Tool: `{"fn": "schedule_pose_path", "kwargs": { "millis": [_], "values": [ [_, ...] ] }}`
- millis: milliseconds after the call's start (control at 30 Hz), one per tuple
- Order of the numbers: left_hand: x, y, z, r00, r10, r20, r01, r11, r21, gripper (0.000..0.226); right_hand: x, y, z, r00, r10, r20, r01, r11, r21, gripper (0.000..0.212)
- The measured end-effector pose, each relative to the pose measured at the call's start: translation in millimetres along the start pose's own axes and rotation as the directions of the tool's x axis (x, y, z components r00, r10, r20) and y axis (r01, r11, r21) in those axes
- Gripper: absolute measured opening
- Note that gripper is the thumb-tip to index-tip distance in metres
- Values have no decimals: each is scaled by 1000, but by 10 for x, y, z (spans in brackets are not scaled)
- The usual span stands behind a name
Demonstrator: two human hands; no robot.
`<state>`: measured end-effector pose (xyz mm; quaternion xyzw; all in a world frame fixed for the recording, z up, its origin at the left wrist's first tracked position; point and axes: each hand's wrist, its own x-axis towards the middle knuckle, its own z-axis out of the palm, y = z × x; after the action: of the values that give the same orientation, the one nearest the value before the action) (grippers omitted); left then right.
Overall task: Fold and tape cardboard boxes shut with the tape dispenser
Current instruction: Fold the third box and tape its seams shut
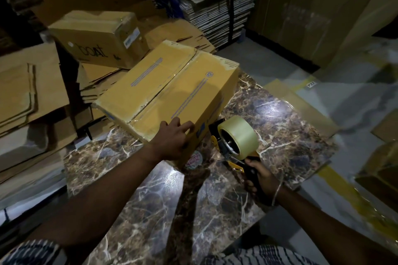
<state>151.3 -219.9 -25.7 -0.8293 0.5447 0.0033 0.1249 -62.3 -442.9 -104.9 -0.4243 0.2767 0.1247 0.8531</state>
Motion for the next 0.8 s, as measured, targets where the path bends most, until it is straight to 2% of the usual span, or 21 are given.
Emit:
{"fn": "schedule_pose_path", "kwargs": {
  "millis": [100, 167, 300, 367, 467, 533, 633, 700, 800],
  "values": [
    [76, -31, -34, 997, 81, 7, -81, 995, 55, 16, 13, -58, -40, 1000, 3, 15, -3, 1000, -23, 71],
    [103, -47, -18, 992, 119, 30, -121, 989, 83, 29, 30, -83, -72, 1000, 3, 4, -3, 1000, -16, 70],
    [132, -93, 89, 994, 97, 49, -96, 995, -4, 44, 49, -126, -90, 999, -39, -13, 39, 999, 24, 54],
    [147, -82, 138, 999, 31, 33, -27, 993, -113, 54, 34, -147, -89, 999, -15, -40, 16, 1000, 20, 42],
    [143, -62, 175, 995, -100, 25, 103, 936, -337, 74, 20, -164, -94, 998, -23, -54, 21, 999, -35, 44],
    [141, -77, 198, 982, -184, 36, 183, 902, -392, 95, 11, -179, -68, 998, -31, -48, 28, 998, -55, 48],
    [167, -77, 246, 938, -314, 149, 347, 839, -420, 119, 2, -222, -4, 999, -28, -24, 28, 1000, -11, 44],
    [178, -63, 266, 928, -324, 181, 371, 832, -412, 114, -2, -265, 53, 1000, -23, 1, 23, 1000, -4, 47],
    [119, -25, 292, 934, -318, 161, 356, 851, -385, 100, 14, -328, 139, 998, -61, 31, 64, 995, -77, 52]
  ]
}}
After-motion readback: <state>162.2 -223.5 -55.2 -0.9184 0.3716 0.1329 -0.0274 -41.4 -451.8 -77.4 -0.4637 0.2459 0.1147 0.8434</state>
